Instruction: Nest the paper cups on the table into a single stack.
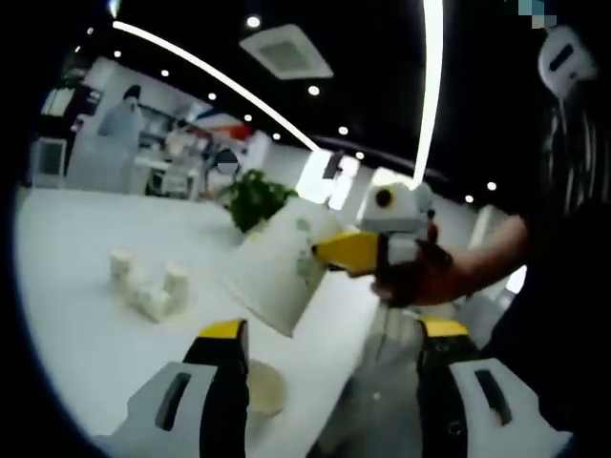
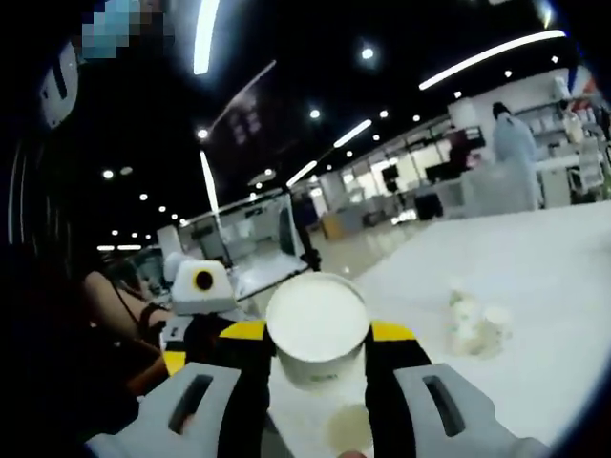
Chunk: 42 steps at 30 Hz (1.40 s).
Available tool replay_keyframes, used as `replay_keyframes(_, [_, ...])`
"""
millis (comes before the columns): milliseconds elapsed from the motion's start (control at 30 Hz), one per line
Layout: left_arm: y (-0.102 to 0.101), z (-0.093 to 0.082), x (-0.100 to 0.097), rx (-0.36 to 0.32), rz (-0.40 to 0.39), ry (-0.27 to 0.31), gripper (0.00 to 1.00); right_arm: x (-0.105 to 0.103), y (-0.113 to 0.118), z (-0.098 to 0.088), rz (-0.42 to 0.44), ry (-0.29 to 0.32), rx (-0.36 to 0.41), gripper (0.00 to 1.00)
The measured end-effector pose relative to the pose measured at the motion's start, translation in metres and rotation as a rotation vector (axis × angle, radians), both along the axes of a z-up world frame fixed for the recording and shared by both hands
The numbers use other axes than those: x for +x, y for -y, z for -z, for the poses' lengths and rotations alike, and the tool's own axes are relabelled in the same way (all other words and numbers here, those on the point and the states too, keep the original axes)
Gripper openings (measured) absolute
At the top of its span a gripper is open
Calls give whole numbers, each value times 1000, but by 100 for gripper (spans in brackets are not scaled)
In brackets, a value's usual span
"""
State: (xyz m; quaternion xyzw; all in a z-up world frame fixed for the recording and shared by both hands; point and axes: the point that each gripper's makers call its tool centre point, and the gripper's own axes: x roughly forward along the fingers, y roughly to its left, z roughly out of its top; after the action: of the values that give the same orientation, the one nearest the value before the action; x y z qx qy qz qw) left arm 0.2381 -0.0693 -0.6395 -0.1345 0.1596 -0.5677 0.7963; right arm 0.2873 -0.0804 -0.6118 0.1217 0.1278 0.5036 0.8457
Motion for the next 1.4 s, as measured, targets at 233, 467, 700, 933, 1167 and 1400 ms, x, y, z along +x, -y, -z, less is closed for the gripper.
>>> replay_keyframes(233, [-1, -15, 3, -103, -17, -37, 65, -1, 2, 0, 6, -20, 24, 35])
replay_keyframes(467, [-6, -24, 5, -176, -37, -54, 57, -4, 2, -2, 4, -57, 83, 35])
replay_keyframes(700, [-14, -31, 4, -230, -37, -81, 44, -10, 0, -2, -30, -143, 185, 35])
replay_keyframes(933, [-21, -42, 5, -309, -42, -122, 36, -13, -3, -3, -41, -203, 249, 35])
replay_keyframes(1167, [-26, -44, 7, -329, -45, -137, 29, -16, -7, -3, -58, -232, 277, 35])
replay_keyframes(1400, [-29, -44, 9, -352, -51, -177, 20, -18, -9, -4, -74, -254, 295, 35])
